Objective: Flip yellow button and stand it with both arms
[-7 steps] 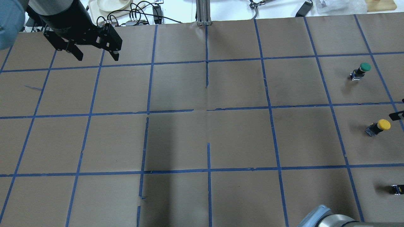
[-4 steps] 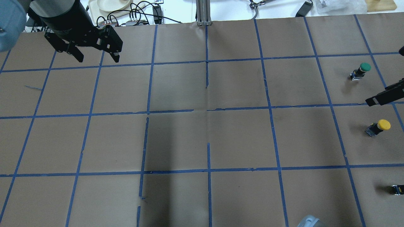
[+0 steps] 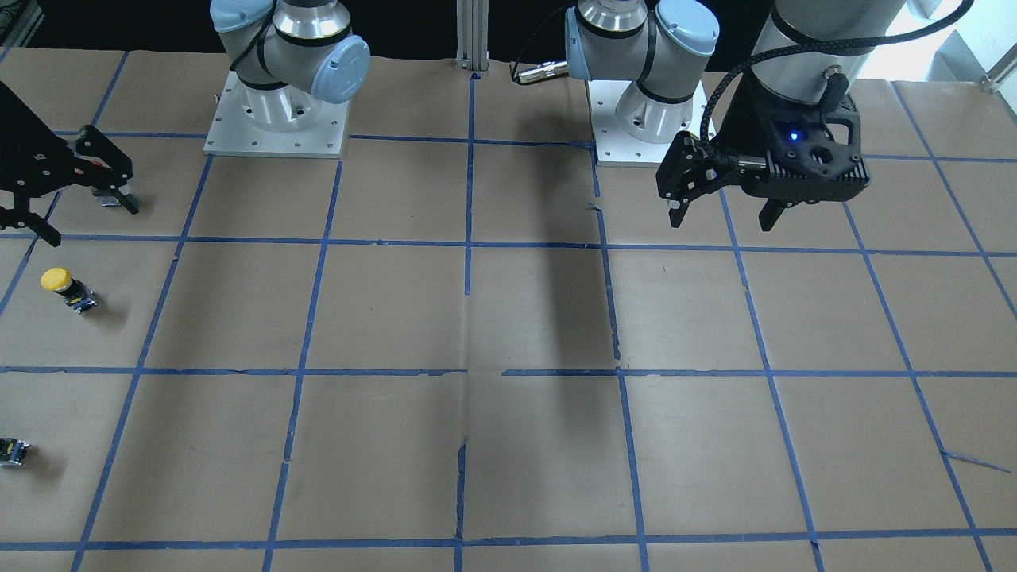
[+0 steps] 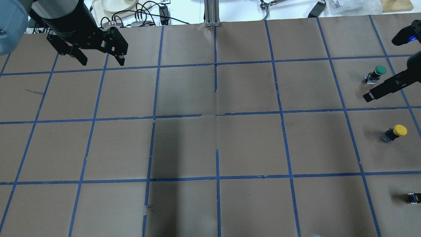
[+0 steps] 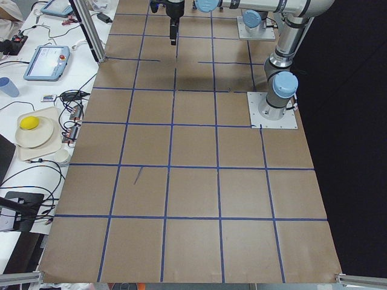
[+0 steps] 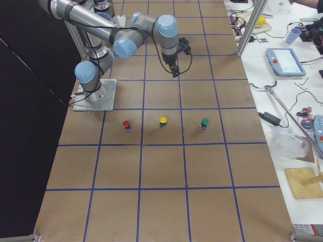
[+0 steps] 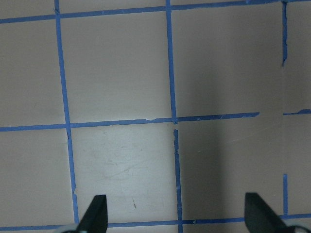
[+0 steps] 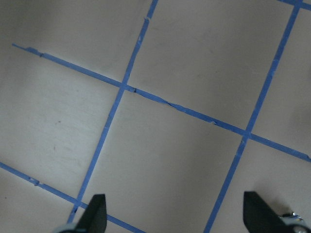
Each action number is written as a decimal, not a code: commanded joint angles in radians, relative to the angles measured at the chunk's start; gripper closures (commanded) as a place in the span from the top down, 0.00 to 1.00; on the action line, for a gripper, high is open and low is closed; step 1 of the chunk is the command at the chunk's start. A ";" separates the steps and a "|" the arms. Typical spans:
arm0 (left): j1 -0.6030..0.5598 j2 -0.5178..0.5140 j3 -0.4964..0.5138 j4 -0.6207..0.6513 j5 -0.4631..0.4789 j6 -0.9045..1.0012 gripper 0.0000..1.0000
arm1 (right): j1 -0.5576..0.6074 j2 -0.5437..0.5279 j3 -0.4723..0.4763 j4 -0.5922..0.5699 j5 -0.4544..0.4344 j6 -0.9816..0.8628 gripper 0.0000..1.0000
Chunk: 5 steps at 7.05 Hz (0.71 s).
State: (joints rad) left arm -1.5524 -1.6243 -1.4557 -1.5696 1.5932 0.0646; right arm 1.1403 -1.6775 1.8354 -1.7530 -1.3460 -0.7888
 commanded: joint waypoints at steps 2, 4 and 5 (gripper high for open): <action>0.002 0.000 0.001 0.000 0.001 0.000 1.00 | 0.140 0.001 -0.024 0.000 -0.016 0.297 1.00; 0.000 0.000 0.001 0.000 0.001 0.000 1.00 | 0.215 0.004 -0.083 0.067 -0.056 0.562 1.00; 0.002 0.000 0.006 0.000 -0.001 0.000 1.00 | 0.270 0.004 -0.111 0.088 -0.129 0.664 1.00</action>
State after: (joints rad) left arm -1.5519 -1.6245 -1.4529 -1.5693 1.5935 0.0644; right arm 1.3505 -1.6743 1.7595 -1.6974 -1.4115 -0.2673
